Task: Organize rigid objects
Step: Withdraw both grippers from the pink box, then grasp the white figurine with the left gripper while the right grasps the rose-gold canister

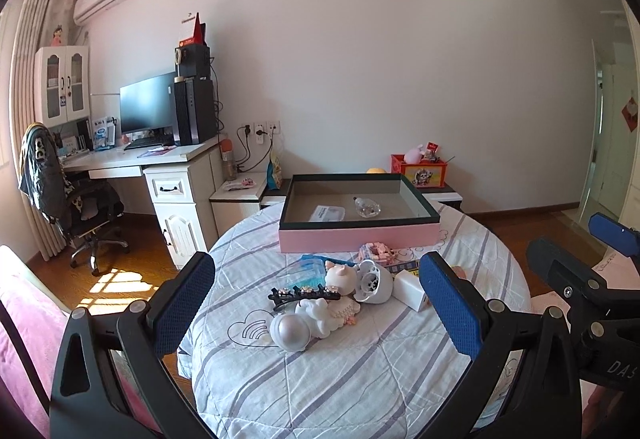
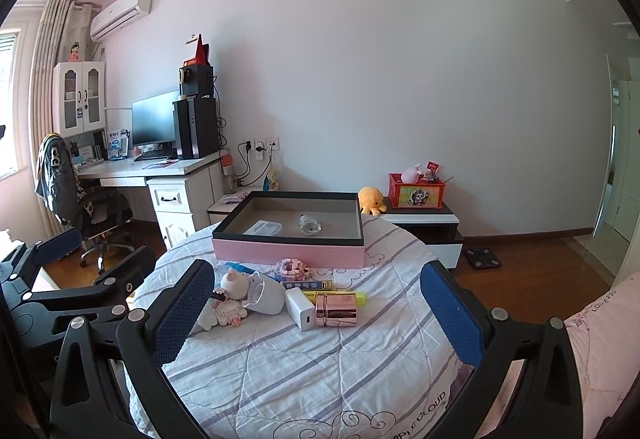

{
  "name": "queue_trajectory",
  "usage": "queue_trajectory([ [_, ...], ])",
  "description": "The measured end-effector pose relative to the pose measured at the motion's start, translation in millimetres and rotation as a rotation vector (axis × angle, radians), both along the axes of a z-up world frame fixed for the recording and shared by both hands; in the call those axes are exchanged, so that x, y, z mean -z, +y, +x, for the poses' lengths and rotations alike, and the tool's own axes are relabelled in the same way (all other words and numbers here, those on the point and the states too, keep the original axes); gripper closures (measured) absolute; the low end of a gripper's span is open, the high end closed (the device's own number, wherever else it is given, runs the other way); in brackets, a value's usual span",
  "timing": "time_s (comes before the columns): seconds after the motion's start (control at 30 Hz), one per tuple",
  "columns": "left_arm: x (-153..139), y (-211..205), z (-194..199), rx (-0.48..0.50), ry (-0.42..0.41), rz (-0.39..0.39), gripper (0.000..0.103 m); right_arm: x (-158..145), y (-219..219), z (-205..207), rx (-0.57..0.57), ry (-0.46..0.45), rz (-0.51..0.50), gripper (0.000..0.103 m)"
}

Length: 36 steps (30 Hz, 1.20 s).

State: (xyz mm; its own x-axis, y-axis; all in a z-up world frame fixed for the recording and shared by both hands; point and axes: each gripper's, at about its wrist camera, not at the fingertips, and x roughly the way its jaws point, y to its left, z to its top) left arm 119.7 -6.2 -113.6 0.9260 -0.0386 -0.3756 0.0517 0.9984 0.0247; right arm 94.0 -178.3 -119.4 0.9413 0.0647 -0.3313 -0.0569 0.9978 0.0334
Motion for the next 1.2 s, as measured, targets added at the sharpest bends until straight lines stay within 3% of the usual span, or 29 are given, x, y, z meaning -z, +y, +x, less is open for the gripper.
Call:
queue_trajectory([
  [0.13, 21.5, 7.2, 23.0, 0.053, 0.106, -0.01, 0.0, 20.1, -2.2, 19.9, -0.014, 0.068, 0.012, 0.0],
  [0.4, 73.5, 32.8, 69.7, -0.004, 0.274, -0.037, 0.0, 79.2, -14.3, 73.5, 0.006, 0.239, 0.036, 0.0],
  [0.67, 116.4, 46.2, 109.2, -0.033, 0.387, -0.046, 0.0, 126.7, -32.4, 125.0, 0.056, 0.374, 0.029, 0.0],
  [0.97, 139.6, 39.4, 130.8, 0.02, 0.43, -0.034, 0.0, 144.8, -39.4, 169.9, 0.024, 0.455, 0.006, 0.001],
  [1.07, 145.3, 37.7, 135.2, 0.037, 0.436, -0.04, 0.003, 145.3, -44.9, 176.8, -0.004, 0.478, 0.021, 0.012],
  [1.1, 145.9, 37.7, 135.5, 0.045, 0.433, -0.05, 0.007, 145.5, -45.4, 178.1, -0.008, 0.482, 0.018, 0.021],
  [1.17, 145.9, 38.4, 135.5, 0.058, 0.435, -0.069, 0.034, 145.4, -46.9, 179.7, -0.012, 0.482, 0.01, 0.037],
  [1.2, 145.3, 38.5, 135.4, 0.063, 0.435, -0.069, 0.04, 145.2, -47.9, 180.2, -0.016, 0.482, 0.008, 0.045],
])
